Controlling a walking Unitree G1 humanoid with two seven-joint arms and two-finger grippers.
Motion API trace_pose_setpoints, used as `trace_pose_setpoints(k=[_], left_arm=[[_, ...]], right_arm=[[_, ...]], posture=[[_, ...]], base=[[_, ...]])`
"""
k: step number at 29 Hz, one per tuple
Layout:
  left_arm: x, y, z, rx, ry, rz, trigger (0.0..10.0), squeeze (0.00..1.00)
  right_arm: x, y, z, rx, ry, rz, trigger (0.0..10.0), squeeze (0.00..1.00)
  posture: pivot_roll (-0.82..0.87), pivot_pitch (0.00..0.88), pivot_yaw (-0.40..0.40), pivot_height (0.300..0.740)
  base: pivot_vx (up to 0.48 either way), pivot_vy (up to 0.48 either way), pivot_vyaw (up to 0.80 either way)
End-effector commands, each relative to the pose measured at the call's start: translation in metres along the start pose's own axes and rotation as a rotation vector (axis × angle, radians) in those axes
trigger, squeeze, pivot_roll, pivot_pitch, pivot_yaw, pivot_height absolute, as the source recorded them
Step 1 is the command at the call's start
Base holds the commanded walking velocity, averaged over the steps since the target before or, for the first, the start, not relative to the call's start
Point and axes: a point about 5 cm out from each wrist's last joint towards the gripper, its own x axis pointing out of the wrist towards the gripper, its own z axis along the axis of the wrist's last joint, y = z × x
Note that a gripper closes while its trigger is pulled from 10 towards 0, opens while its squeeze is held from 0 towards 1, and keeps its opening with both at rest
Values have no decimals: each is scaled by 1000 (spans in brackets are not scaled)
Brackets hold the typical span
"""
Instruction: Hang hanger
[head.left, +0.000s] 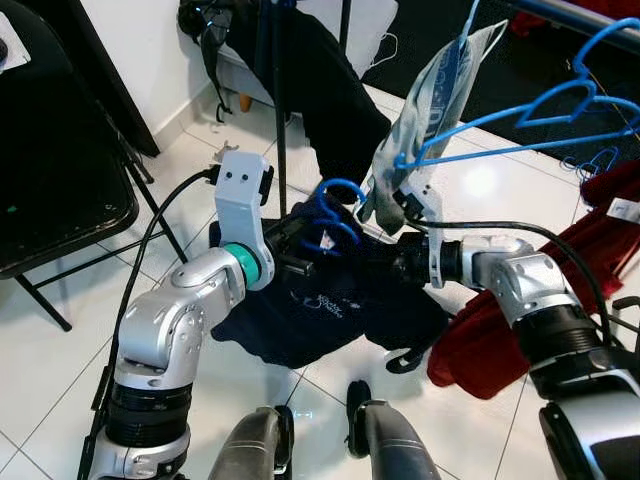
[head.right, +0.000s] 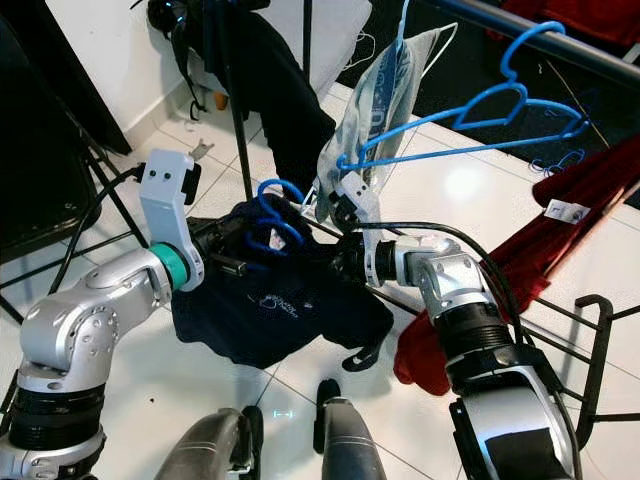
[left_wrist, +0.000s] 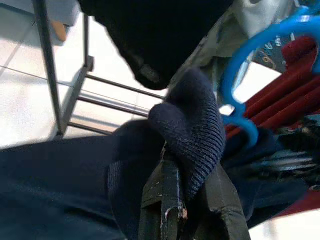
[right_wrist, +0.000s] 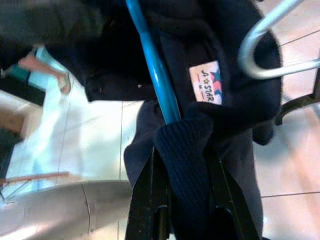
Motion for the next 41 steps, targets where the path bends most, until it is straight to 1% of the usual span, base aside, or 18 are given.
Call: trace_pose_setpoints(k=[1, 7, 9, 12, 14, 15, 18, 19, 21, 25, 29, 30, 32, 33, 35, 38, 40, 41], left_arm=[[-1, 1, -8, 16, 27, 7, 10000, 0], [-6, -13, -20, 60, 78, -91, 10000, 0], [-10, -20, -33, 80, 142, -168, 10000, 0], [-10, -20, -33, 80, 142, -168, 10000, 0], [-9, -30, -39, 77, 166, -239, 10000, 0], [-9, -30, -39, 77, 166, -239, 10000, 0], [-1, -38, -36, 59, 139, -261, 10000, 0], [-1, -38, -36, 59, 139, -261, 10000, 0], [13, -42, -25, 64, 73, -223, 10000, 0], [19, -43, -18, 90, 22, -193, 10000, 0], [20, -37, -11, 118, -32, -149, 10000, 0], [18, -33, -8, 136, -58, -125, 10000, 604], [18, -33, -8, 136, -58, -125, 10000, 604], [16, -29, -6, 151, -74, -108, 10000, 1000], [11, -25, -4, 157, -99, -98, 10000, 1000], [11, -25, -4, 157, -99, -98, 10000, 1000], [4, -22, -2, 165, -122, -103, 10000, 1000], [-8, -20, -1, 171, -141, -158, 10000, 0]], right_arm=[[-3, -5, 6, 55, -54, -46, 0, 0], [-4, -8, 22, 75, -121, -101, 0, 0], [-4, -4, 34, 36, -147, -87, 0, 0], [-4, -4, 34, 36, -147, -87, 0, 0], [-2, 10, 43, -73, -147, 2, 0, 0], [-2, 10, 43, -73, -147, 2, 0, 0], [0, 34, 47, -190, -125, 145, 0, 0], [0, 34, 47, -190, -125, 145, 0, 0], [-4, 56, 51, -290, -113, 287, 0, 0], [-8, 69, 52, -353, -94, 369, 0, 0], [-14, 70, 49, -408, -52, 385, 0, 0], [-18, 67, 45, -433, -21, 373, 0, 0], [-18, 67, 45, -433, -21, 373, 0, 0], [-21, 63, 40, -455, 11, 356, 0, 0], [-28, 56, 31, -495, 80, 343, 0, 0], [-28, 56, 31, -495, 80, 343, 0, 0], [-37, 50, 22, -524, 148, 341, 0, 0], [-47, 44, 15, -536, 200, 331, 0, 0]], posture=[[-79, 206, 66, 740], [-81, 201, 64, 740], [-81, 200, 62, 740], [-81, 200, 62, 740], [-83, 200, 59, 740], [-83, 200, 59, 740], [-86, 201, 57, 740], [-86, 201, 57, 740], [-95, 204, 57, 740], [-98, 205, 58, 740], [-97, 209, 56, 740], [-93, 213, 53, 740], [-93, 213, 53, 740], [-93, 213, 53, 740], [-93, 213, 53, 740], [-93, 213, 53, 740], [-93, 213, 53, 740], [-88, 223, 51, 740]], base=[[0, 0, 0], [0, 0, 0], [0, 0, 0], [0, 0, 0], [0, 0, 0], [0, 0, 0], [0, 0, 0], [0, 0, 0], [0, 0, 0], [0, 0, 0], [0, 0, 0], [0, 0, 0], [0, 0, 0], [0, 0, 0], [0, 0, 0], [0, 0, 0], [0, 0, 0], [0, 0, 0]])
